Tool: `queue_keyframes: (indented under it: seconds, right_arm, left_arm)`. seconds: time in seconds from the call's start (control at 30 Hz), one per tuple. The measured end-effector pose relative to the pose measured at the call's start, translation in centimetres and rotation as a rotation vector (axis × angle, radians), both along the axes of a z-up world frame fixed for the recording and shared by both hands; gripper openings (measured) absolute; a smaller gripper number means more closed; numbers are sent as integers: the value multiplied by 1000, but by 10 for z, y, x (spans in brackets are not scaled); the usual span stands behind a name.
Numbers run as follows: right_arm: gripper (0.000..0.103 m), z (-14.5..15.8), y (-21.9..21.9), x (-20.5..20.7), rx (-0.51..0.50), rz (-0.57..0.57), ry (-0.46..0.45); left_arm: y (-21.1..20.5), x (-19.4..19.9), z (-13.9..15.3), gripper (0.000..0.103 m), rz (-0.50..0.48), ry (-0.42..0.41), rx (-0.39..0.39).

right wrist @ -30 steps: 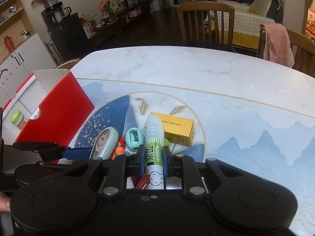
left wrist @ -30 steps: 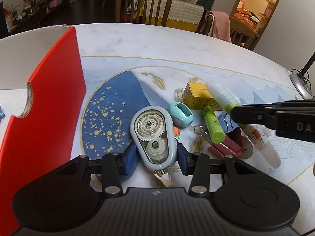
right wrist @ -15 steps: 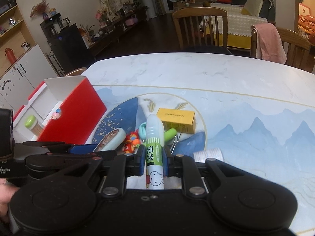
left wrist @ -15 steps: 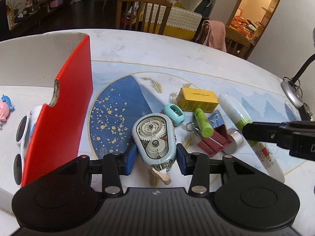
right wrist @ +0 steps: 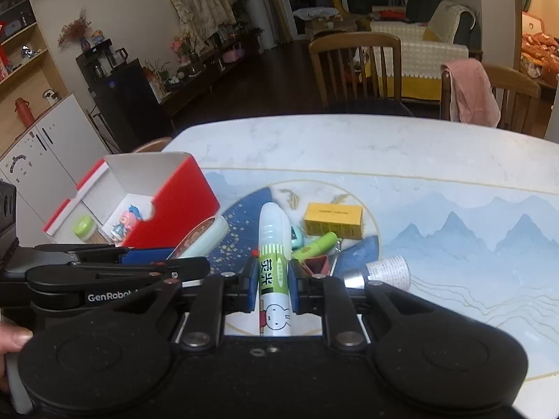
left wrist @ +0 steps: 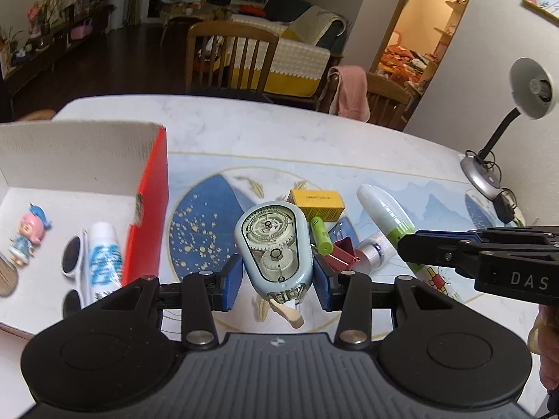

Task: Organize rigid objects
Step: 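Lift and carry the glue stick and tape dispenser into the red box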

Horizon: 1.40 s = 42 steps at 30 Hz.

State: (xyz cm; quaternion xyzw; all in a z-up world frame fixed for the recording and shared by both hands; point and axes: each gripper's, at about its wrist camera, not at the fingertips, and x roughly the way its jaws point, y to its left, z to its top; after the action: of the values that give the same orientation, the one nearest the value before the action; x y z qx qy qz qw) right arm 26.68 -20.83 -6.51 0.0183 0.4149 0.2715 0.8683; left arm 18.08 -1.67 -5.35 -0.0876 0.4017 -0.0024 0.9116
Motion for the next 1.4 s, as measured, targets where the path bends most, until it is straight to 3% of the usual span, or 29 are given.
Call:
queue_keyframes:
  seconds: [0.3,0.7,1.4]
  right_arm:
    - [17,25,29,-23,3,-7,-51]
    - [17,45,91,-44,10,-3,-93]
    - [17,35,201,-42,-15,-7,-96]
  left_arm:
    - [28,-20,29,42,-28,-47,18]
    - [97,-44,59,42,-26,-84,43]
    - [236,-48,67,42,35,-55,117]
